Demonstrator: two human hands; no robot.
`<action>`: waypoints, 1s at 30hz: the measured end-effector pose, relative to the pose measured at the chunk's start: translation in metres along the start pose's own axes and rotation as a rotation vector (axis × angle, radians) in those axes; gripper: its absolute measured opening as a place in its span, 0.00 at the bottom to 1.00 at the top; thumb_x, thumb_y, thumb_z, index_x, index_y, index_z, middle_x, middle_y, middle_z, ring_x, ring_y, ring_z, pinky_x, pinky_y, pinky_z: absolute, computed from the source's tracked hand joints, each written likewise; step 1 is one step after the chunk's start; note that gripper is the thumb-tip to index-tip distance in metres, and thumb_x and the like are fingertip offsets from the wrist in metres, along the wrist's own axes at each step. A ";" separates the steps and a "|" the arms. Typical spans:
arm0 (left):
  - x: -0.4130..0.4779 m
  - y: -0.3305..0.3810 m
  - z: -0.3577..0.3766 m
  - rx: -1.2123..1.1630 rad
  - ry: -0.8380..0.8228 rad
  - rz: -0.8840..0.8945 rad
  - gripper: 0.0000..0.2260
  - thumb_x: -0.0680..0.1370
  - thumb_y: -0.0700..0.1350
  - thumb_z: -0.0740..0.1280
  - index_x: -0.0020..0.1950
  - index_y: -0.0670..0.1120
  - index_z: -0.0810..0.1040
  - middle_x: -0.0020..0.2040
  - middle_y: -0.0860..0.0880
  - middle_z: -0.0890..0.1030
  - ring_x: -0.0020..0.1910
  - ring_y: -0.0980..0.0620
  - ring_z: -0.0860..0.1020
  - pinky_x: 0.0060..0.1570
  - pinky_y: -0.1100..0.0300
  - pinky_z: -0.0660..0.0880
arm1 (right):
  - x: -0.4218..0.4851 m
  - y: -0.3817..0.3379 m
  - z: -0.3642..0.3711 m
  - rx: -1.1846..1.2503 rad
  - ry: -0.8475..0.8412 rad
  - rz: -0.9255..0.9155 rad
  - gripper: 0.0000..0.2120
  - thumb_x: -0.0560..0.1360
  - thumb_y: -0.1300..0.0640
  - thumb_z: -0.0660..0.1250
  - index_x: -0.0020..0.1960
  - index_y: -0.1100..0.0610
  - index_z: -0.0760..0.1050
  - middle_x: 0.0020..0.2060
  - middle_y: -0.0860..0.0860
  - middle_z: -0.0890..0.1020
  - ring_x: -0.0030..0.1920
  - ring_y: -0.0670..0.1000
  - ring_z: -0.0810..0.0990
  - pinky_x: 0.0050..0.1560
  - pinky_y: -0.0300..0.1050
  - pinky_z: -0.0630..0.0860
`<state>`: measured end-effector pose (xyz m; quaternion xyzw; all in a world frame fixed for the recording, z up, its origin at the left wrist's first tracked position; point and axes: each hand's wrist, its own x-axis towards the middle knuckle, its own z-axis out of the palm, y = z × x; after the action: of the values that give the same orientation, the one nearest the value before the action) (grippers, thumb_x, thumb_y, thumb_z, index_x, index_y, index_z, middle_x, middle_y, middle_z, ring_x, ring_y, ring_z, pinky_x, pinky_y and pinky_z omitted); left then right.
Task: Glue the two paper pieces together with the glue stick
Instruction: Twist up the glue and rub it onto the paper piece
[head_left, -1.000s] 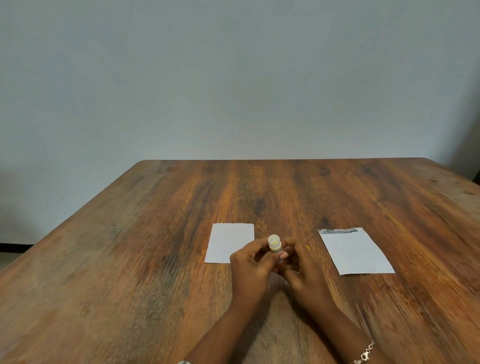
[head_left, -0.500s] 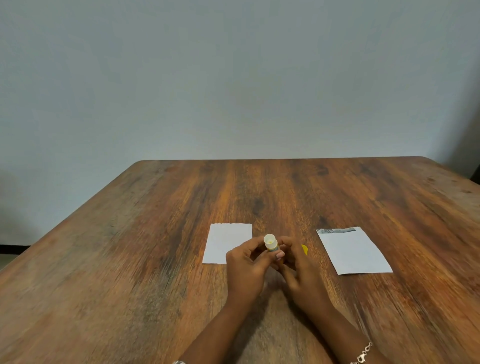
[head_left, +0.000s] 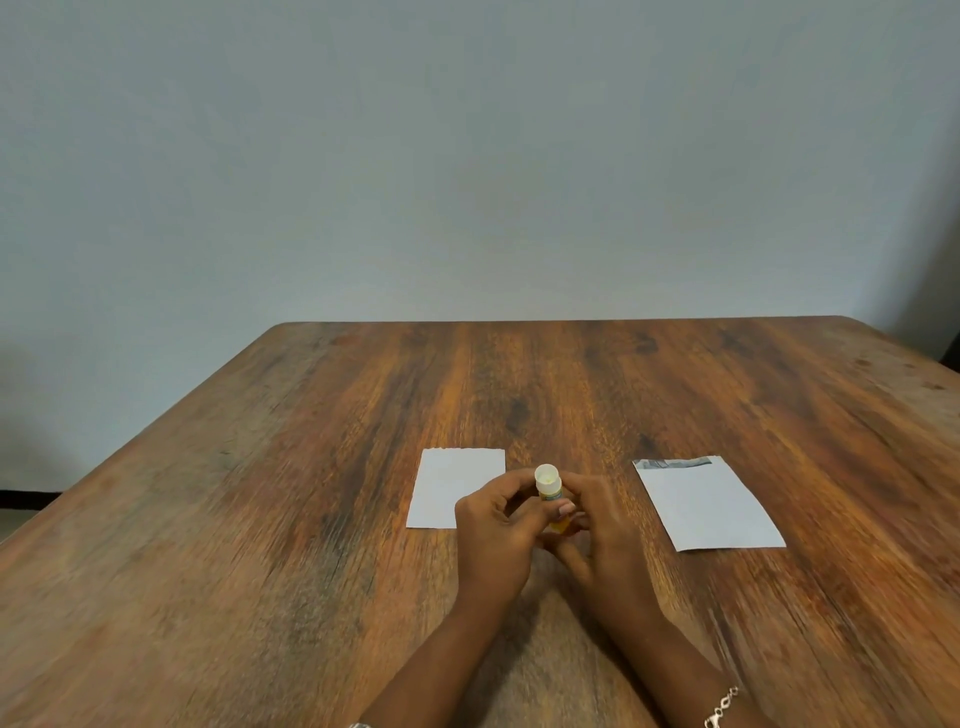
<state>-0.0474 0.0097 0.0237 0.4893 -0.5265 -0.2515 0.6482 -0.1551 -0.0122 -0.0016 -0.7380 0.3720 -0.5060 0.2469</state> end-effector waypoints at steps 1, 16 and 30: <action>-0.001 0.000 0.001 0.010 -0.006 0.002 0.16 0.67 0.35 0.73 0.43 0.56 0.80 0.40 0.58 0.83 0.42 0.60 0.82 0.42 0.71 0.77 | 0.001 0.000 0.000 -0.038 0.020 0.001 0.25 0.70 0.66 0.69 0.54 0.38 0.68 0.47 0.48 0.77 0.47 0.45 0.78 0.44 0.45 0.79; 0.000 -0.001 0.009 0.073 -0.010 0.006 0.11 0.69 0.38 0.73 0.50 0.46 0.82 0.44 0.51 0.84 0.45 0.59 0.82 0.47 0.69 0.78 | 0.001 0.005 -0.002 0.030 0.050 0.002 0.27 0.72 0.70 0.65 0.55 0.37 0.70 0.47 0.45 0.79 0.49 0.42 0.78 0.45 0.32 0.77; 0.005 0.001 0.006 0.126 -0.031 0.057 0.11 0.69 0.37 0.72 0.49 0.46 0.82 0.42 0.57 0.82 0.45 0.65 0.80 0.44 0.75 0.75 | 0.001 0.010 -0.003 0.031 0.021 0.022 0.30 0.71 0.70 0.64 0.57 0.35 0.70 0.44 0.52 0.79 0.46 0.45 0.78 0.44 0.34 0.77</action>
<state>-0.0517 0.0036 0.0262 0.5099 -0.5649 -0.2068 0.6149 -0.1602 -0.0194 -0.0071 -0.7245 0.3748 -0.5166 0.2602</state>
